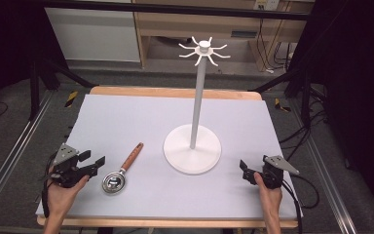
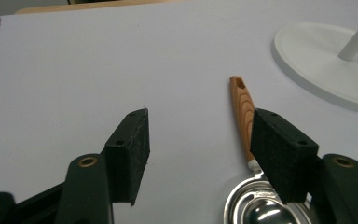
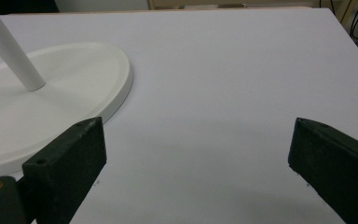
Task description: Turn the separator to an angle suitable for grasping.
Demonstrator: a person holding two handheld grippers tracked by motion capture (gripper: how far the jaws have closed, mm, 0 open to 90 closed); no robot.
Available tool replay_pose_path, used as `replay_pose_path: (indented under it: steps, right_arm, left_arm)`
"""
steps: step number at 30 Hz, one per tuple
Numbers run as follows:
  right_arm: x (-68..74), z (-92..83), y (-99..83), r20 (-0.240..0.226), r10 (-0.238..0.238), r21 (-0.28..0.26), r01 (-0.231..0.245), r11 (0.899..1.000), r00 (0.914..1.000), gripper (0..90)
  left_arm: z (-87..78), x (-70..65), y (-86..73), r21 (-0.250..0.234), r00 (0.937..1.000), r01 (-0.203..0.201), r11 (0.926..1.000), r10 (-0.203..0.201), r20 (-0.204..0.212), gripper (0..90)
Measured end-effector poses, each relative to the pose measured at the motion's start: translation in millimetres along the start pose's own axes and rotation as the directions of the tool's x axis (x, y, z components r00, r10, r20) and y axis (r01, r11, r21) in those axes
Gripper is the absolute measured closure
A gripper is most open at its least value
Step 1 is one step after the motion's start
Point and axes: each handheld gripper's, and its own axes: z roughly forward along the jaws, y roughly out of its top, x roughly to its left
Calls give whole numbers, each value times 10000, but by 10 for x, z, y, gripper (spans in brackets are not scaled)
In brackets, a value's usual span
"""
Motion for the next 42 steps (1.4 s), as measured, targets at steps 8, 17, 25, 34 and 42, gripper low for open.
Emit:
replay_pose_path:
  steps: [8, 17, 25, 34, 42]
  right_arm:
    - [3, -19, 2, -94, 6, 228, -4, 9997, 10000, 52]
    - [-28, -60, 13, 61, -170, 665, 165, 9976, 9998, 46]
    - [5, -20, 6, -147, -186, 834, 198, 9963, 9997, 52]
    - [56, 33, 5, -275, -406, 1190, 436, 9919, 9988, 53]
    - [70, 46, 10, -302, -507, 1209, 540, 9912, 9983, 56]
  left_arm:
    - [17, -95, 50, 115, 9993, -383, 9992, 383, 4, 415]
    - [191, -155, 104, 765, 9959, -791, 9939, 755, 491, 393]
    - [305, -242, 166, 1176, 9921, -1163, 9862, 1099, 600, 365]
    - [384, -370, 287, 1604, 9800, -1935, 9679, 1828, 789, 351]
    - [495, -435, 384, 2274, 9706, -2386, 9441, 2245, 863, 387]
